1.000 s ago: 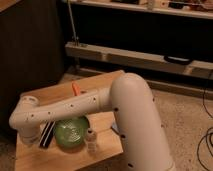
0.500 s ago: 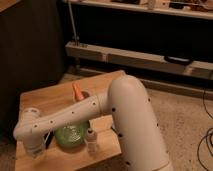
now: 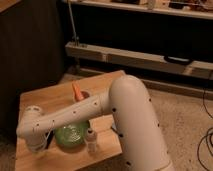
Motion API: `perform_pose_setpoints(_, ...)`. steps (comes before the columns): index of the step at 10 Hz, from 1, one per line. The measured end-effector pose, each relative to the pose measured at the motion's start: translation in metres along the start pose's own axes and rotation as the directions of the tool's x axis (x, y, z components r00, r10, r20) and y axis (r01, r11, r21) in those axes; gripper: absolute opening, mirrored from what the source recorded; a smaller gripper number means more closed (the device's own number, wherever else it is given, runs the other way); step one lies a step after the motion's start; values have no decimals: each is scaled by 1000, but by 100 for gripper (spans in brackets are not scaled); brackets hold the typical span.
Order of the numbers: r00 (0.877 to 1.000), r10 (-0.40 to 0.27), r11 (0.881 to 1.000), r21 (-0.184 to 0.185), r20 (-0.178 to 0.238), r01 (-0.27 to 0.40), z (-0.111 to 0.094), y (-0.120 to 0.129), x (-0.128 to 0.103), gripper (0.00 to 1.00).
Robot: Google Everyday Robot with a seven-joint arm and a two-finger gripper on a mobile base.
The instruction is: Push the eraser across the table
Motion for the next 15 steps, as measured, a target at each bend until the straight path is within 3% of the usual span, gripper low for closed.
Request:
perform_pose_setpoints(4,999,34,999,-16,11,-34,2,13,-11,0)
perform_pose_setpoints(11,998,55,998,-30,-13,-56,6,28,-18,0)
perform_pose_setpoints(13,998,49,997,-52,-49,-52,4,33,-17,0)
perform_pose_setpoints(15,992,16,994,-101,-125,-28,-10,37,-8,0)
